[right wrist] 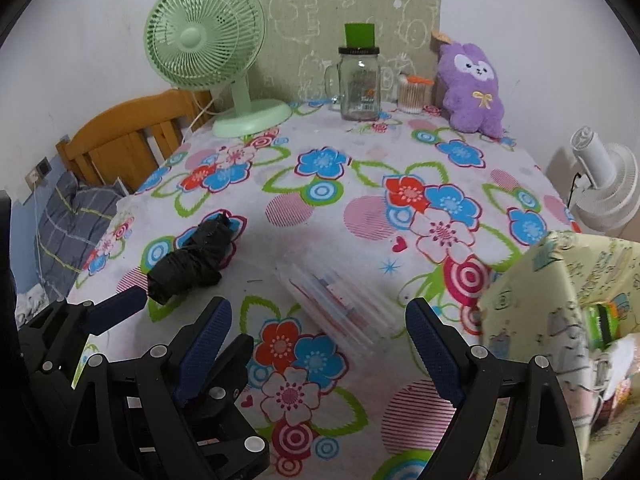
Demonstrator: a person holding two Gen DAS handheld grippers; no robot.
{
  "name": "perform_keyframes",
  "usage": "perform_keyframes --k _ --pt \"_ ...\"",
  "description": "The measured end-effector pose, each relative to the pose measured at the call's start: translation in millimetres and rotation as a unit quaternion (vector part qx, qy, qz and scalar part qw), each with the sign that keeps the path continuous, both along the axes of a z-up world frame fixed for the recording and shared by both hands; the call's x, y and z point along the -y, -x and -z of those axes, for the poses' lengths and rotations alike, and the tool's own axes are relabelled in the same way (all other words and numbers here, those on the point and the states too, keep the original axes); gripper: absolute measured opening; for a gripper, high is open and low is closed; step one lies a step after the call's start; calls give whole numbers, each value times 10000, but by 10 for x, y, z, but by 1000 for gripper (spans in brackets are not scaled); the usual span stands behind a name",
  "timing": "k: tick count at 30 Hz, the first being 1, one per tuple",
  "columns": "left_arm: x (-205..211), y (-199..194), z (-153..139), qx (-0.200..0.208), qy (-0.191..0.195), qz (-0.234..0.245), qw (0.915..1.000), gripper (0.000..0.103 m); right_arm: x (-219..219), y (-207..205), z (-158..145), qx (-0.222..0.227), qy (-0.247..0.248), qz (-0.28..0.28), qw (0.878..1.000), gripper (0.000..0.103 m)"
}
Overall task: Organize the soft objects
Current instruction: 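Move both open tools over the black umbrella and clear plastic tube, then close the right tool on the clear plastic tube and lift it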
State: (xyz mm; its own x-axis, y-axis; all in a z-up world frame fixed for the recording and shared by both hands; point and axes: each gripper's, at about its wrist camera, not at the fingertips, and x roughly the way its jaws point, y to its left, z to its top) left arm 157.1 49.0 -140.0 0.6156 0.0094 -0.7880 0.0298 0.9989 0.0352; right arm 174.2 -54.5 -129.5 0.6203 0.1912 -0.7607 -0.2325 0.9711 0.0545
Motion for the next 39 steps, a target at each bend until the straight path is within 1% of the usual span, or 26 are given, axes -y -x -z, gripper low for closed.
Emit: perform_keyframes --k 1,4,18,19,20,21,23,24,25,26,32,34,35,39 --pt "-4 -11 13 -12 -6 -6 10000 89 -10 -11 10 17 23 -27 10000 90" --pt "-12 -53 75 -69 -80 -25 9999 89 -51 -61 62 2 90 -172 9998 80" --pt "-15 -173 250 -278 -108 9 9996 89 -116 -268 301 -188 298 -214 9992 79" --pt "-15 -174 256 -288 -108 8 9995 89 -125 -276 314 -204 320 -232 9990 76" --pt "-16 -179 270 -311 -117 3 9994 89 -135 -285 329 -241 338 -261 9988 70" --pt "-15 -180 277 -321 -127 -4 9994 89 -142 -296 345 -288 369 -274 9985 67" --pt "-6 -174 281 -308 -167 2 9994 89 -143 -306 367 -351 413 -273 9982 55" --pt "7 -170 277 -296 -203 6 9994 88 -139 -306 374 -364 453 -237 9980 50" --pt "15 -168 276 -294 -212 17 9993 88 -135 -302 374 -354 495 -200 9979 43" --pt "23 -165 273 -290 -216 30 9993 88 -129 -302 372 -365 519 -198 9978 39" --pt "39 -122 207 -205 -243 41 9995 88 -91 -265 329 -447 463 -209 9977 27" --pt "38 -103 165 -149 -257 31 9996 88 -86 -233 289 -410 429 -218 9980 18" --pt "41 -92 143 -119 -270 32 9996 88 -87 -222 269 -424 409 -229 9980 17" --pt "64 -47 51 23 -353 55 9994 88 -66 -185 202 -454 290 -205 9983 15"
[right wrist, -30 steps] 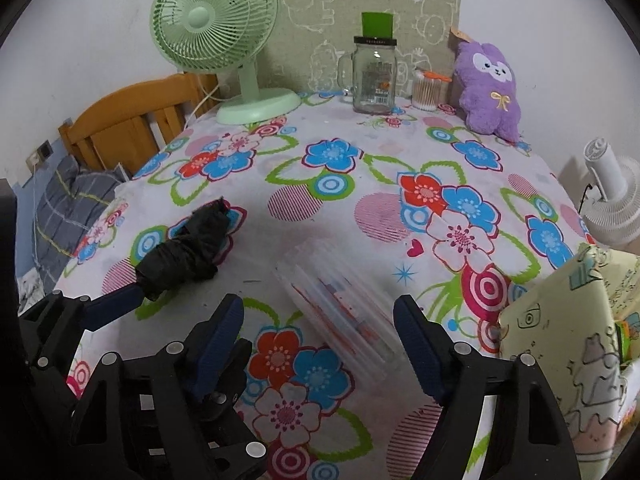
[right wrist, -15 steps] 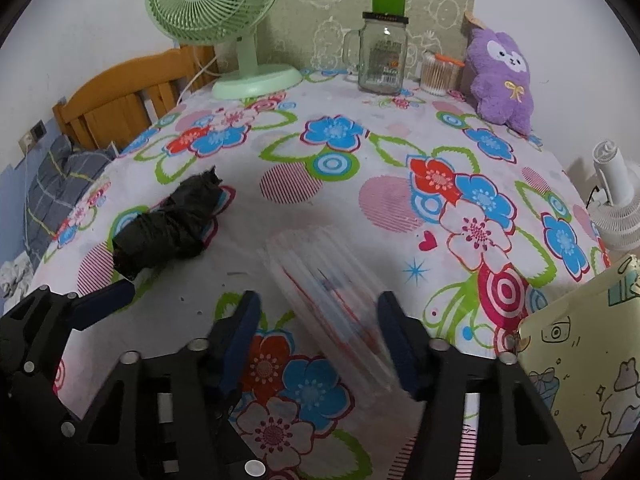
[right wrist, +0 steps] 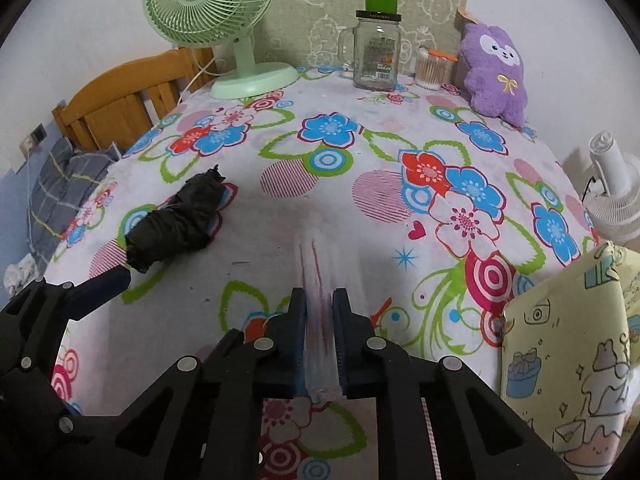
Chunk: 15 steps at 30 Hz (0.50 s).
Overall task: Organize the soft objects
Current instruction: 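Close the right tool on the clear plastic tube and lift it, then grasp the black folded umbrella with the left tool and lift it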
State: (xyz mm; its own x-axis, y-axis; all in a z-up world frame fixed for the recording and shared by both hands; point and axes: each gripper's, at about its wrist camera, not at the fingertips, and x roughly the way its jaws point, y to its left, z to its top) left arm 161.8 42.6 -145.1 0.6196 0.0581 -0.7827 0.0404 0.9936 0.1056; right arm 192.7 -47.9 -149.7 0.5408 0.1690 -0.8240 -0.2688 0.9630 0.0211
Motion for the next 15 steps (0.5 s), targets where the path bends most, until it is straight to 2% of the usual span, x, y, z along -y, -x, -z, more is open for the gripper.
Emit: perform_keyframes --k 15 --pt "-186 -62 -286 379 43 -74 9992 87 -138 45 -363 382 -192 120 9990 15"
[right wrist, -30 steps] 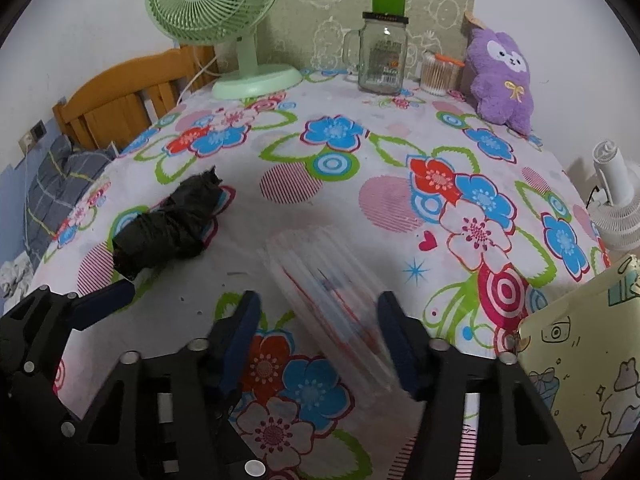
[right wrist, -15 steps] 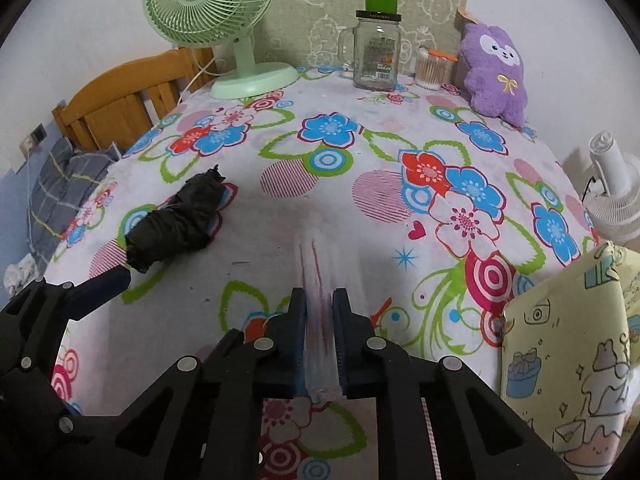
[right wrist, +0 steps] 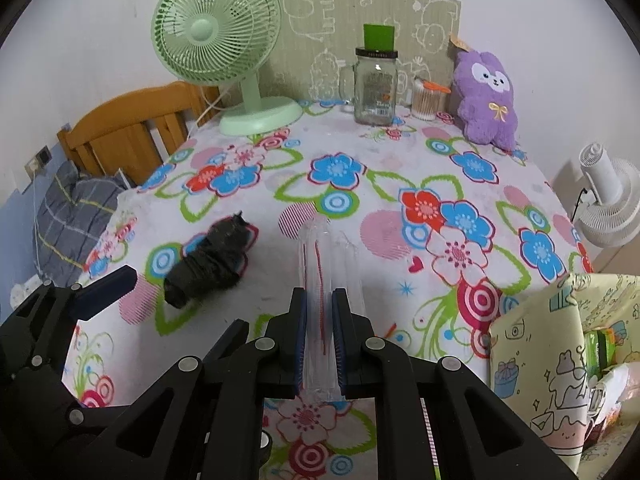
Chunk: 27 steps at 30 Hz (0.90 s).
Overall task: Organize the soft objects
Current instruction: 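Grasp the black folded umbrella with the left tool and lift it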
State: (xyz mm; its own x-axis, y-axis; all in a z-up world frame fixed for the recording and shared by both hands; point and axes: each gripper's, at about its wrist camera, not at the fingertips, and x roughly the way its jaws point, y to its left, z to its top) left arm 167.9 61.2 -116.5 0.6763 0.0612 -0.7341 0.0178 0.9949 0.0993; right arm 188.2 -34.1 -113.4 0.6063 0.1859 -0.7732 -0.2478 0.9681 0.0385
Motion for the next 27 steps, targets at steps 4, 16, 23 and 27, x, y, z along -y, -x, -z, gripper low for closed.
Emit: perform_keyframes --k 4,16,23,27 --pt "-57 -74 -12 43 -35 -17 10000 87 -52 -54 -25 30 -56 38 10000 15" --pt "-181 -363 161 -152 -19 13 9999 87 -170 -292 120 -116 -93 191 9997 15" --pt "-199 -473 307 -313 48 3 9995 77 -179 -397 256 -271 -91 282 9992 15" --pt "-221 -521 373 -402 50 -29 9992 71 -192 -443 333 -370 -80 298 9988 15"
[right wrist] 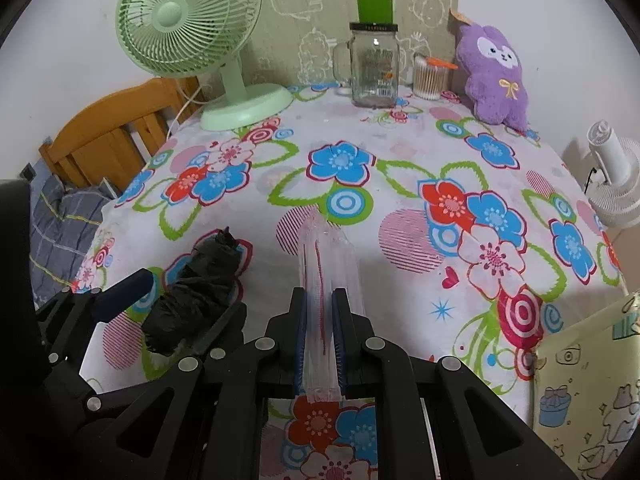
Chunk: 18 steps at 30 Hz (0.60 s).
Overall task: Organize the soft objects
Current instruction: 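Grasp the black folded umbrella with the left tool and lift it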
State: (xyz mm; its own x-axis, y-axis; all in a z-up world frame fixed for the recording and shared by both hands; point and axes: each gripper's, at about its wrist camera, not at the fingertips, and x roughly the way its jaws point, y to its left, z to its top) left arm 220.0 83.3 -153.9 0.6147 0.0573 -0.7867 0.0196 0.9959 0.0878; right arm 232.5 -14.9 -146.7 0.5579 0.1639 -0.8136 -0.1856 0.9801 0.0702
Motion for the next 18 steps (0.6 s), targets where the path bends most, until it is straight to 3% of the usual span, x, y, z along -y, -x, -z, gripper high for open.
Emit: perform_keyframes --k 2,5,13,18 --pt "-3 -12 23 -29 6 -1 10000 66 -5 -12 27 -20 9 3 10000 15" --pt "-13 -20 59 -76 -38 -42 10000 51 -11 -27 70 -69 17 0 10000 15" --pt "-39 42 66 -45 40 -73 10000 41 -38 -6 97 -83 38 -63 9999 15" --pt "-18 133 47 -87 157 -89 9998 40 -24 56 90 -91 34 -84 9999 15"
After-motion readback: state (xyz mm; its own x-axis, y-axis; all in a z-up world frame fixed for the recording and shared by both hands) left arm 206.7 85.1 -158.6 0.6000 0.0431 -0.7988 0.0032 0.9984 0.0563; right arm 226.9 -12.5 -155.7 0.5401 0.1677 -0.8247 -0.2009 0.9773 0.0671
